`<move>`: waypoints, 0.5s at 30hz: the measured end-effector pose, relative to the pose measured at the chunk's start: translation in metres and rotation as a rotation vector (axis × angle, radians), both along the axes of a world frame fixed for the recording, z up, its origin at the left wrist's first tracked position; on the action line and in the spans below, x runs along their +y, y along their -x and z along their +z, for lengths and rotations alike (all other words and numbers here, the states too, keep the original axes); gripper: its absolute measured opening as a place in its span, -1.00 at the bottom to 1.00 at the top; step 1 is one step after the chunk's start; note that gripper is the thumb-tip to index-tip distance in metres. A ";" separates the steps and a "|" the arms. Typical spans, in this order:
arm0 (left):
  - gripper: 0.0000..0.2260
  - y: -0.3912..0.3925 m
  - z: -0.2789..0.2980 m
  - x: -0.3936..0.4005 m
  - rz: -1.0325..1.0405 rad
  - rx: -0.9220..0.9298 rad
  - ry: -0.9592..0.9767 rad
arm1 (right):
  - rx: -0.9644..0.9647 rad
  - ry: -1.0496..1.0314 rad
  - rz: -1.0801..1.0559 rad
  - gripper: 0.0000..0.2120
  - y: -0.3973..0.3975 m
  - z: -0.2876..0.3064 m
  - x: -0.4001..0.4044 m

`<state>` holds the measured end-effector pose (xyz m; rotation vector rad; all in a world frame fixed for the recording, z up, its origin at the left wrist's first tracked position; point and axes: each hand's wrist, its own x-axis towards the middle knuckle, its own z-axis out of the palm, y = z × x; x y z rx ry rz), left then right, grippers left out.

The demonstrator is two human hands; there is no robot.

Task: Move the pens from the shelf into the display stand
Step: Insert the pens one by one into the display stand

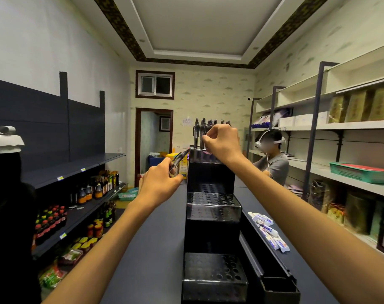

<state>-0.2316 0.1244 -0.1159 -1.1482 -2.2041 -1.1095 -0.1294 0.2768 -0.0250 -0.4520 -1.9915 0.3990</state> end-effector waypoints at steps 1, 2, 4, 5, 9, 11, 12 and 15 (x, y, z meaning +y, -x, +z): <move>-0.83 -0.001 0.001 0.001 0.003 -0.013 -0.003 | -0.013 0.126 0.112 -0.82 -0.002 -0.002 -0.003; -0.83 -0.002 0.002 0.003 -0.003 -0.034 -0.010 | -0.037 0.270 0.233 -0.77 -0.004 -0.004 -0.007; -0.83 -0.006 0.003 0.008 -0.031 -0.068 -0.026 | -0.114 0.458 0.393 -0.66 -0.009 -0.010 -0.014; -0.84 -0.008 0.003 0.011 -0.041 -0.073 -0.029 | -0.143 0.488 0.431 -0.62 -0.010 -0.014 -0.016; -0.78 -0.019 0.001 0.023 -0.092 -0.066 -0.016 | -0.104 0.527 0.521 -0.68 -0.012 -0.029 -0.014; -0.75 -0.021 -0.001 0.027 -0.117 -0.072 -0.003 | -0.081 0.541 0.537 -0.72 -0.013 -0.033 -0.011; -0.74 -0.021 -0.001 0.029 -0.127 -0.068 -0.003 | -0.069 0.549 0.542 -0.75 -0.013 -0.034 -0.010; -0.74 -0.021 0.000 0.030 -0.162 -0.041 -0.005 | -0.042 0.586 0.571 -0.81 -0.012 -0.036 -0.008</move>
